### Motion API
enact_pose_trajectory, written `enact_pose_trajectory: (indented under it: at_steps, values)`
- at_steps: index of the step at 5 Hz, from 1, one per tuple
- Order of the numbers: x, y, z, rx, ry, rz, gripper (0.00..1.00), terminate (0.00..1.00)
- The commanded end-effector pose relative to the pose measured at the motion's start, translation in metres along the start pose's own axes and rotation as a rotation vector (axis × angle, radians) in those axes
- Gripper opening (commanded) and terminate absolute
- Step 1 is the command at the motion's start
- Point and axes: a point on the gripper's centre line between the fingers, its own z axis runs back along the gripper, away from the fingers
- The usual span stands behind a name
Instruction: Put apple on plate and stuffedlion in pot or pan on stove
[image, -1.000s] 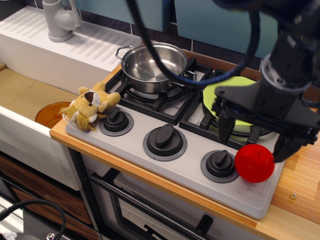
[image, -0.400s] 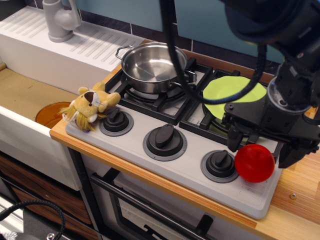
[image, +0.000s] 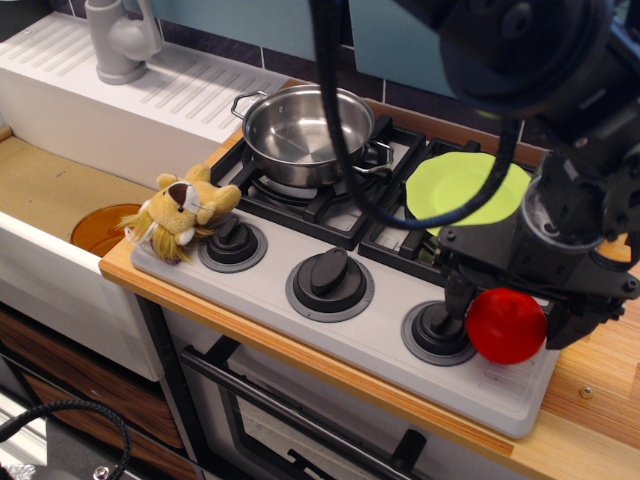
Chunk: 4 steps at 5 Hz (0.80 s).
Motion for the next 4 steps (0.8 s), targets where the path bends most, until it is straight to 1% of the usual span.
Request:
enact_pose_trajectory:
  at_steps: [1,2,3,4]
  values:
    - [0.003,-0.009,0.001,-0.034,-0.028,0.019,0.0,0.0]
    - [0.011,-0.011,0.014,-0.043,0.006,0.015,0.0,0.0]
    - [0.022,-0.01,0.045,-0.017,0.049,0.02,0.0,0.0]
    - [0.046,-0.003,0.08,0.013,0.095,0.013,0.0,0.0]
